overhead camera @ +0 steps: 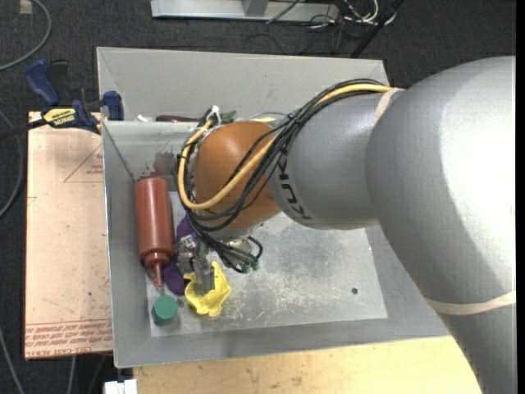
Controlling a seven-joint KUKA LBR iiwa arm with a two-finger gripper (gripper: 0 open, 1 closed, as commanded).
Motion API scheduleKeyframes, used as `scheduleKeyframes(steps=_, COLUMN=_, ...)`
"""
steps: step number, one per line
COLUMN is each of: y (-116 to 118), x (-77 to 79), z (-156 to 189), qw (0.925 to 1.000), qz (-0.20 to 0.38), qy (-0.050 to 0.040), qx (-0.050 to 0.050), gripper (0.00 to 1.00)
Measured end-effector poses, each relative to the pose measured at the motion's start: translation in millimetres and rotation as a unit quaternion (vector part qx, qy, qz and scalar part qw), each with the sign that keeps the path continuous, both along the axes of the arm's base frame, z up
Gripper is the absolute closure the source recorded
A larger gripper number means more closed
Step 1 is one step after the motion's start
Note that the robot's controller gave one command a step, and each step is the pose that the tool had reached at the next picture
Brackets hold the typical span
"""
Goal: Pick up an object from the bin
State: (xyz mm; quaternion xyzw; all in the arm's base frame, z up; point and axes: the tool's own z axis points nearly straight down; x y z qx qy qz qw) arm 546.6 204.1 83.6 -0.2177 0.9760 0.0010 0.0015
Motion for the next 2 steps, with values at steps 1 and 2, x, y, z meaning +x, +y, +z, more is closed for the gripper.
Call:
scheduleKeyframes(steps=1, y=0, x=0.0, z=0, qw=1.0, qz=0.0, qy=0.0001, qx=0.0, gripper=1.0)
scheduleKeyframes(steps=2, y=8, x=-9.7, z=139, qw=1.0, qz=0.002, qy=-0.0017, qx=0.001, gripper=1.0)
